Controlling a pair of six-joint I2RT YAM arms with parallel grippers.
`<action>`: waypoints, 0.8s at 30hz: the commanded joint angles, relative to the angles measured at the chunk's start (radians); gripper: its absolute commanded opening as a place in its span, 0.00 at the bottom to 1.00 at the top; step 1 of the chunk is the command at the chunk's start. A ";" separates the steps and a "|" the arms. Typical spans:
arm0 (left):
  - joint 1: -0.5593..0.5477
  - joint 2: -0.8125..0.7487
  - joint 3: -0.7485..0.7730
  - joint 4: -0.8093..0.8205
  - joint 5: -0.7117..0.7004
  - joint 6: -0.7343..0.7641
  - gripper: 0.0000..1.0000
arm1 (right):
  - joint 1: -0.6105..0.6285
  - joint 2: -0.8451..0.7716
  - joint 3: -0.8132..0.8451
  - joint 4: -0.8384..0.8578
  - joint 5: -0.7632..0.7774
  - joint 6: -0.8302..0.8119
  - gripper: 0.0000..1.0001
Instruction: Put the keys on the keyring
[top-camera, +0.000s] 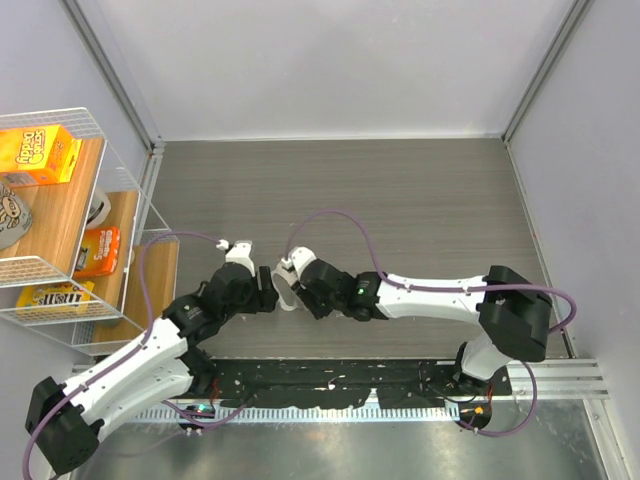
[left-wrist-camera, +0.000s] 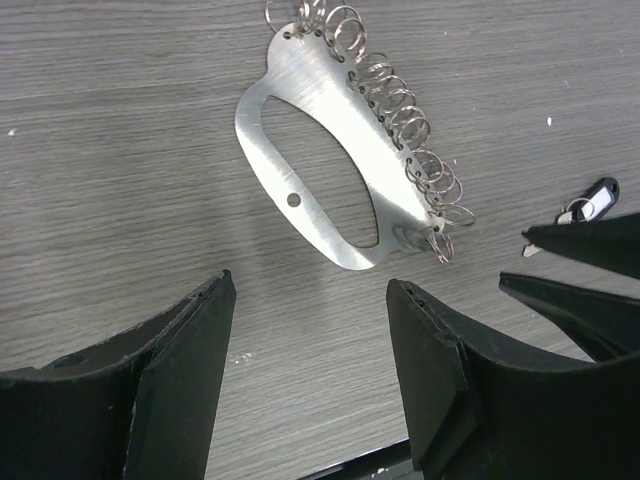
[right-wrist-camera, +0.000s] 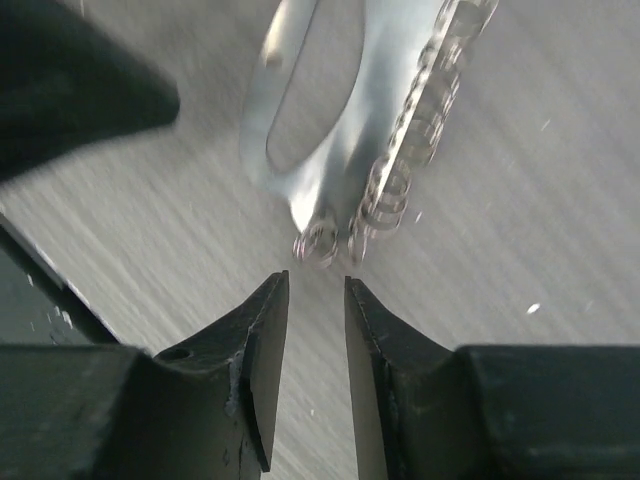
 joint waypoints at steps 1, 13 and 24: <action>0.010 -0.033 -0.011 -0.018 -0.082 -0.042 0.68 | -0.003 0.068 0.195 -0.041 0.145 -0.012 0.36; 0.018 -0.096 -0.023 -0.047 -0.114 -0.074 0.69 | -0.172 0.297 0.502 -0.109 -0.017 0.063 0.45; 0.019 -0.164 -0.036 -0.067 -0.113 -0.083 0.69 | -0.233 0.501 0.776 -0.184 -0.242 0.048 0.45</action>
